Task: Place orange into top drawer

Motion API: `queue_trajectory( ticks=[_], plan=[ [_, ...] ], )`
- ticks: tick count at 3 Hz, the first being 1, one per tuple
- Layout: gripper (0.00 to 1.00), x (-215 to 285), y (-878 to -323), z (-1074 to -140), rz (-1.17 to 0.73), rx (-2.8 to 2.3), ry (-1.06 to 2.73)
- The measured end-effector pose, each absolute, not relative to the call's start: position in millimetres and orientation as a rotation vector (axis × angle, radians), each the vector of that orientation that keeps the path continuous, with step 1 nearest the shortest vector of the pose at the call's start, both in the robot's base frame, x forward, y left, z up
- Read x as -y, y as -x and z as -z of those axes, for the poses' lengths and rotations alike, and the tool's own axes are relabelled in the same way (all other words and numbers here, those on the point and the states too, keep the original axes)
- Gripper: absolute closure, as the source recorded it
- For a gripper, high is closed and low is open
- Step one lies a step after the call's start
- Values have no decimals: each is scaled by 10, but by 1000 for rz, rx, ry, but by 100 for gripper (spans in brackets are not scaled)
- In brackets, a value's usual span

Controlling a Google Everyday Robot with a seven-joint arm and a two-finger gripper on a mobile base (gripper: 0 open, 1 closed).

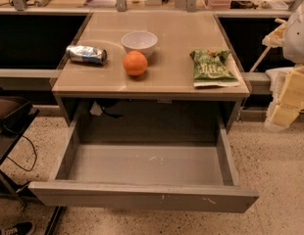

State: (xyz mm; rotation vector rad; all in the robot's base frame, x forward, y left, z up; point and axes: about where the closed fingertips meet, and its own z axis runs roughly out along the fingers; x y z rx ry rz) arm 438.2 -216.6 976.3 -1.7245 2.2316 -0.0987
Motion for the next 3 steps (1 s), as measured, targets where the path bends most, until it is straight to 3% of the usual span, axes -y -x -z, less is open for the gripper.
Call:
queue_trajectory(
  ticks=[2,3],
  plan=[
    [0,2145,-4421,-9727,57,-2220,1728],
    [0,1983,-4641,-9542,-78,-2143,1769]
  ],
)
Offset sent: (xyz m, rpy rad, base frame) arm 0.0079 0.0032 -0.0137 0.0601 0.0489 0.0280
